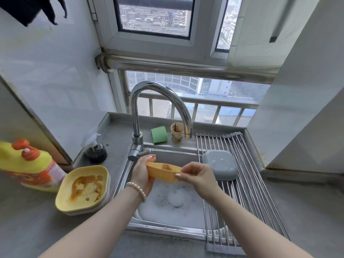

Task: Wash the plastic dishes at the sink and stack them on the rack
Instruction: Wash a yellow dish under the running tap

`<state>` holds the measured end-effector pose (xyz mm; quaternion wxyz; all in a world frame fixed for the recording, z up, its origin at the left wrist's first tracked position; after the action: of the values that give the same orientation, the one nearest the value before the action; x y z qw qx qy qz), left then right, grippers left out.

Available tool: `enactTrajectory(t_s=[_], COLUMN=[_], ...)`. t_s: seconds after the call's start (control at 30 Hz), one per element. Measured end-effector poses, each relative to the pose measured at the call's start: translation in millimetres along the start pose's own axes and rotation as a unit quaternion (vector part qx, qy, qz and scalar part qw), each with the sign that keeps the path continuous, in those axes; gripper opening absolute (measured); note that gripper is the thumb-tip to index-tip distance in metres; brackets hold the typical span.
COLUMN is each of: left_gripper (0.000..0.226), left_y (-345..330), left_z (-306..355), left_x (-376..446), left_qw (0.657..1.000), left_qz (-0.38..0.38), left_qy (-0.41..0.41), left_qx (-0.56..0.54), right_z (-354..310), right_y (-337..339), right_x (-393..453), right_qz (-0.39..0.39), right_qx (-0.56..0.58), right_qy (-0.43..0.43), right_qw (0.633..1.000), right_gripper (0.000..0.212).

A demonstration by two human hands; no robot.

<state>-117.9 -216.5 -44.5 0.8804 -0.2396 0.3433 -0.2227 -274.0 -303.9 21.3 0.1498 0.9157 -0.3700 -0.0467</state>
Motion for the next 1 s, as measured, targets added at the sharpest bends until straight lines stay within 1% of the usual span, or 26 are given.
enactTrajectory(t_s=[0.03, 0.07, 0.1, 0.13, 0.17, 0.2, 0.23, 0.27, 0.33, 0.4, 0.43, 0.5, 0.57, 0.63, 0.67, 0.7, 0.73, 0.8, 0.83, 0.87, 0.9, 0.93, 0.97, 1.0], left_gripper=[0.011, 0.022, 0.039, 0.059, 0.074, 0.081, 0.078, 0.068, 0.046, 0.036, 0.035, 0.042, 0.056, 0.066, 0.065, 0.06, 0.053, 0.042, 0.039, 0.038, 0.041, 0.044, 0.046, 0.047], left_y=[0, 0, 0, -1, -2, -2, -3, -5, -6, -4, -1, 14, 34, 57, 59, 53, 46, 27, 23, 19, 14, 11, 10, 10], left_z=[2, 2, 2, -1, -5, -10, -16, -21, -28, -31, -32, -31, -33, -47, -49, -44, -42, -34, -32, -30, -27, -26, -24, -22], left_x=[0, -3, -5, -7, -8, -8, -8, -9, -10, -6, 0, 16, 36, 57, 55, 48, 43, 30, 28, 27, 26, 27, 30, 33], left_qw=[1.0, 0.999, 0.997, 0.995, 0.993, 0.994, 0.995, 0.997, 0.998, 0.996, 0.995, 0.991, 0.987, 0.979, 0.975, 0.973, 0.973, 0.978, 0.978, 0.98, 0.982, 0.984, 0.985, 0.984], left_qz=[-0.002, -0.004, -0.009, -0.017, -0.022, -0.024, -0.021, -0.013, 0.027, 0.08, 0.099, 0.124, 0.139, 0.161, 0.171, 0.178, 0.178, 0.173, 0.174, 0.172, 0.16, 0.145, 0.124, 0.107], left_qy=[-0.02, -0.034, -0.04, -0.036, -0.031, -0.024, -0.013, 0.0, 0.012, 0.02, 0.027, 0.046, 0.076, 0.127, 0.141, 0.143, 0.143, 0.12, 0.11, 0.098, 0.087, 0.083, 0.083, 0.078], left_qx=[0.018, 0.043, 0.068, 0.093, 0.109, 0.108, 0.096, 0.082, 0.049, 0.011, -0.01, -0.031, -0.015, -0.004, -0.012, -0.018, -0.019, -0.008, 0.013, 0.031, 0.051, 0.069, 0.09, 0.118], right_z=[6, 11, 20, 27, 33, 36, 38, 36, 28, 20, 17, 14, 22, 35, 37, 38, 37, 39, 39, 31, 20, 10, 6, 5], right_y=[2, 4, 7, 10, 14, 16, 14, 9, -3, -24, -40, -79, -99, -92, -84, -70, -56, -37, -40, -49, -61, -75, -88, -93], right_x=[4, 7, 13, 19, 25, 32, 40, 46, 50, 54, 54, 46, 26, 7, 3, 7, 15, 40, 49, 53, 53, 49, 42, 37], right_qz=[0.022, 0.044, 0.069, 0.098, 0.131, 0.159, 0.18, 0.194, 0.206, 0.186, 0.156, 0.055, -0.015, -0.068, -0.083, -0.074, -0.059, -0.022, -0.02, -0.014, -0.007, -0.007, -0.025, -0.03], right_qx=[0.039, 0.079, 0.115, 0.126, 0.106, 0.056, -0.008, -0.077, -0.234, -0.38, -0.436, -0.507, -0.547, -0.564, -0.57, -0.573, -0.565, -0.524, -0.526, -0.543, -0.56, -0.569, -0.577, -0.581], right_qy=[-0.028, -0.062, -0.097, -0.128, -0.147, -0.152, -0.144, -0.129, -0.097, -0.027, 0.027, 0.138, 0.247, 0.33, 0.35, 0.346, 0.299, 0.141, 0.075, 0.054, 0.078, 0.142, 0.214, 0.279], right_qw=[0.999, 0.994, 0.986, 0.979, 0.975, 0.974, 0.973, 0.969, 0.945, 0.906, 0.886, 0.849, 0.8, 0.754, 0.738, 0.739, 0.766, 0.84, 0.847, 0.838, 0.825, 0.81, 0.788, 0.764], right_gripper=[0.022, 0.018, 0.014, 0.011, 0.012, 0.017, 0.024, 0.032, 0.053, 0.072, 0.076, 0.069, 0.059, 0.055, 0.056, 0.058, 0.063, 0.082, 0.087, 0.088, 0.082, 0.072, 0.062, 0.057])
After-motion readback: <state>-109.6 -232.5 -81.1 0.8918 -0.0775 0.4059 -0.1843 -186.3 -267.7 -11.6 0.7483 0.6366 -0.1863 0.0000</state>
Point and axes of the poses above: each hand's wrist, its own x-axis towards the middle knuckle, its own y-axis out of the back of the hand, z = x × y, the point moved 7 cm from there along x, towards the middle knuckle, and after that the axes turned 14 degrees about -x, right-handed, at the moved point
